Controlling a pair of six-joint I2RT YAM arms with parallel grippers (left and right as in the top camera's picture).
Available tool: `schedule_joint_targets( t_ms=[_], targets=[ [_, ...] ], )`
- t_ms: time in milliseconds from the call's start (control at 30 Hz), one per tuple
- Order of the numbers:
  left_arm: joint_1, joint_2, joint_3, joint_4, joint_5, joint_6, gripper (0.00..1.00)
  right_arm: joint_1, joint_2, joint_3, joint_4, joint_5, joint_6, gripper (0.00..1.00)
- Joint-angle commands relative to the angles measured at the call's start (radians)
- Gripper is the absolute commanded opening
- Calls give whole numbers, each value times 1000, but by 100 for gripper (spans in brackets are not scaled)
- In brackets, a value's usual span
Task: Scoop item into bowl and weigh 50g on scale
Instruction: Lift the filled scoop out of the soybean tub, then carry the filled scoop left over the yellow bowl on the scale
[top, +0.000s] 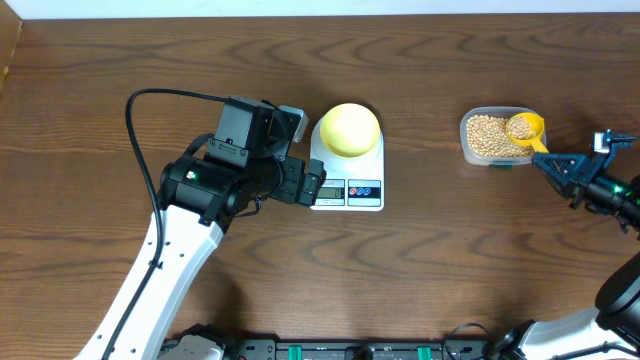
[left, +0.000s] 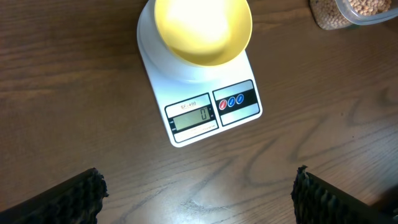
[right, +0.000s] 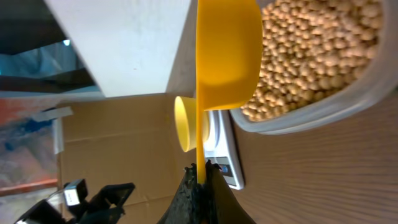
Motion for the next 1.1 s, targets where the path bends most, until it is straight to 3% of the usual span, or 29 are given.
schedule_joint_targets(
  t_ms=[0,500,1067],
  targets=[
    [3,-9,28,-2,-7,-12,98,-3,12,-4,-1,-94,-14,1],
    [3,-9,28,-2,-7,-13,98,13,12,-4,-10,-233,13,1],
    [3,-9,28,-2,-7,-13,98,283,12,-3,-26,-271,56,1]
  ],
)
